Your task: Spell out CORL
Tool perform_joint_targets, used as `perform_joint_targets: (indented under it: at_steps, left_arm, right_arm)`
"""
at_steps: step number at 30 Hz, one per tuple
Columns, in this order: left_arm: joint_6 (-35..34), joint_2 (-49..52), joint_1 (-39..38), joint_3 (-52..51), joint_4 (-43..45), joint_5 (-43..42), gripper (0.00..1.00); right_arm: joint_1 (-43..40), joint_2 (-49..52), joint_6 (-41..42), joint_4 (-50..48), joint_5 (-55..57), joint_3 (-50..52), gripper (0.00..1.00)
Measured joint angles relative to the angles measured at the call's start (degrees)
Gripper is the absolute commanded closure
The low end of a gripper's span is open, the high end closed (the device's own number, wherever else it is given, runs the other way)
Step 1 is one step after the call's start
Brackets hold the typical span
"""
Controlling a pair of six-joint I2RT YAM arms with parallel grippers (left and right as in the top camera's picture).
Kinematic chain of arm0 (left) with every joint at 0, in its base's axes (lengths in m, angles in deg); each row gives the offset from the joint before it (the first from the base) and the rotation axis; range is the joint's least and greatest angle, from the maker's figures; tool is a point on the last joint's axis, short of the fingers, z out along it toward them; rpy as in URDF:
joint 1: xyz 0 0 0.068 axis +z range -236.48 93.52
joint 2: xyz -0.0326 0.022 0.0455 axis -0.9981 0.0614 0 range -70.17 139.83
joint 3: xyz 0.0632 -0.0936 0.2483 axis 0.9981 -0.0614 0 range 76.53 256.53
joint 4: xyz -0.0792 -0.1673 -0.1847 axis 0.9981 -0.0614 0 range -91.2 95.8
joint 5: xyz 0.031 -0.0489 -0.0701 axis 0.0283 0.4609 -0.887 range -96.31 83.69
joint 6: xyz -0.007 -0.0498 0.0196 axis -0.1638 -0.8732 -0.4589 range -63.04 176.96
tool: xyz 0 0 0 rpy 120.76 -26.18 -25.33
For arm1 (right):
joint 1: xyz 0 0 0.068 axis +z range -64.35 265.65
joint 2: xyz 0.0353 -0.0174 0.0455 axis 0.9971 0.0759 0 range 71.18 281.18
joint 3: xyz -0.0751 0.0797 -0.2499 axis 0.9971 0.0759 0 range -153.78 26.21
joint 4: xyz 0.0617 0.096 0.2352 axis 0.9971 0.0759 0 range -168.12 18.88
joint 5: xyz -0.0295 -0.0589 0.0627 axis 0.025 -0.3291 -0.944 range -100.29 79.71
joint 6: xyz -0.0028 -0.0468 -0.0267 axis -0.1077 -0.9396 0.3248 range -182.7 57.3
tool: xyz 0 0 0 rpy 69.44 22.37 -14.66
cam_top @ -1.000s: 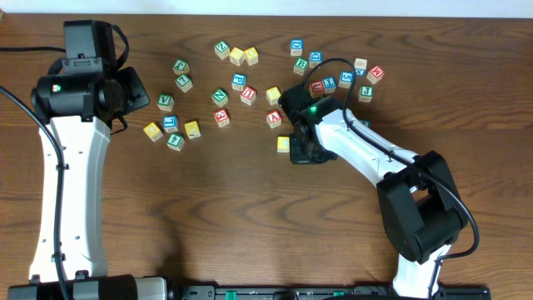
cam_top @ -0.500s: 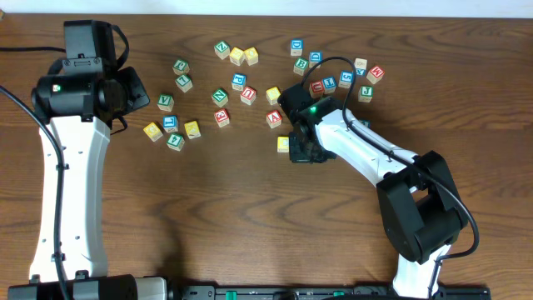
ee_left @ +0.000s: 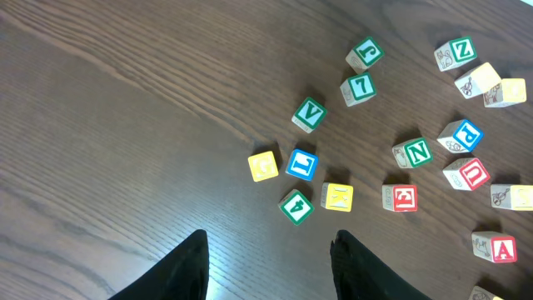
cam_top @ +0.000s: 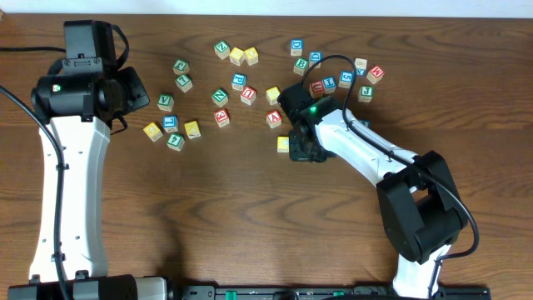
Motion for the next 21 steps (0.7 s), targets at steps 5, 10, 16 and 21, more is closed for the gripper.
perform_joint_targets:
  at_steps: [5, 10, 16, 21]
  left_arm:
    - [0.0, 0.0, 0.0, 0.0, 0.0, 0.0, 0.53]
    - [0.0, 0.0, 0.0, 0.0, 0.0, 0.0, 0.53]
    - [0.0, 0.0, 0.0, 0.0, 0.0, 0.0, 0.53]
    - [0.0, 0.0, 0.0, 0.0, 0.0, 0.0, 0.53]
  right_arm:
    - [0.0, 0.0, 0.0, -0.6, 0.0, 0.0, 0.95]
    - [0.0, 0.0, 0.0, -0.8, 0.0, 0.0, 0.95]
    - [0.0, 0.0, 0.0, -1.1, 0.0, 0.0, 0.99]
    - [0.0, 0.0, 0.0, -1.2, -0.2, 0.0, 0.99]
